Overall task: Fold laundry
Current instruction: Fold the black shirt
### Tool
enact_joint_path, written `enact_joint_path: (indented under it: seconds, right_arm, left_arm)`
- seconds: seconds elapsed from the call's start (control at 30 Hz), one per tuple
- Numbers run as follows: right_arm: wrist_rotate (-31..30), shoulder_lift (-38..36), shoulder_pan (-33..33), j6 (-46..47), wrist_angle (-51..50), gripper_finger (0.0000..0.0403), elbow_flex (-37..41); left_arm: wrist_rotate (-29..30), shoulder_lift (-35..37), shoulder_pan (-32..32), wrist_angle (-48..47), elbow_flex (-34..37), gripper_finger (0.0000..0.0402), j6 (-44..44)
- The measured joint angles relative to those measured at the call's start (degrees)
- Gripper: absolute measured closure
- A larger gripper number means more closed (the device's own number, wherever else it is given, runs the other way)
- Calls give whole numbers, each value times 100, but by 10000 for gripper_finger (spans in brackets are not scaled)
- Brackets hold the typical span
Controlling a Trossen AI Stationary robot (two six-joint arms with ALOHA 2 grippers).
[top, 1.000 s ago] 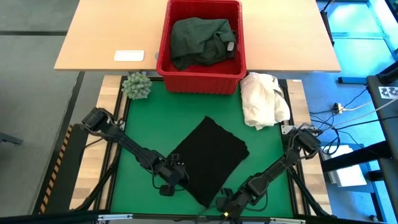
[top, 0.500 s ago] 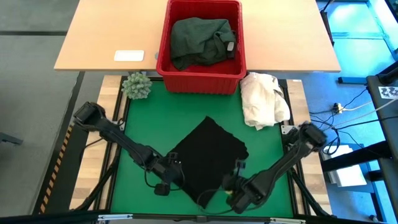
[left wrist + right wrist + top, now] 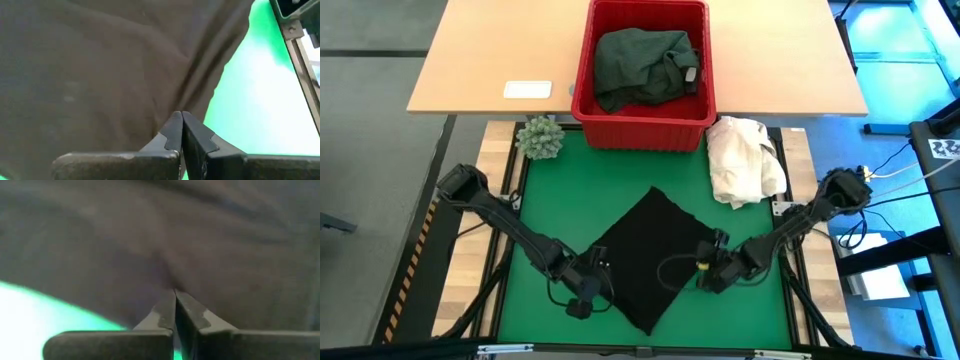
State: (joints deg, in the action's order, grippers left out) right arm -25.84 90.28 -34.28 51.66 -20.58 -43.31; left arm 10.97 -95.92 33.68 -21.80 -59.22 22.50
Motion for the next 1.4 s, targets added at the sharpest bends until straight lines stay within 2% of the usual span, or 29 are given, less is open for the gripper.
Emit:
enact_joint_path:
  seconds: [0.2,0.37,0.53,0.73,0.9,1.0,1.1,1.2,1.27,1.4]
  right_arm:
    - [160,-105,584,-190,77,400,478]
    - [356,-81,1122,-630,107,398,577]
    - [435,-73,1630,-1223,165,398,571]
    - [450,-63,2181,-1864,398,398,581]
    - [625,-147,2435,-2244,530,398,594]
    - [910,-364,2426,-2261,444,398,611]
    - [1225,-692,2265,-2200,491,398,609]
    - [1233,-995,1960,-2032,614,398,603]
    - [1217,-1146,1735,-1910,895,398,603]
    - [1147,-1146,1163,-1732,2008,398,599]
  left_arm:
    - [6,-542,54,98,0,401,151]
    - [-183,-903,11,199,0,401,357]
    - [-361,-961,-1,576,0,401,420]
    - [-946,-961,8,1166,0,401,396]
    - [-856,-753,6,949,0,401,332]
    - [-541,-441,7,684,0,401,177]
    - [121,-119,27,352,0,401,12]
    - [805,33,-7,113,-9,401,-234]
    - [914,21,-95,-125,-6,401,-362]
    - [763,-99,-324,-539,-4,401,-286]
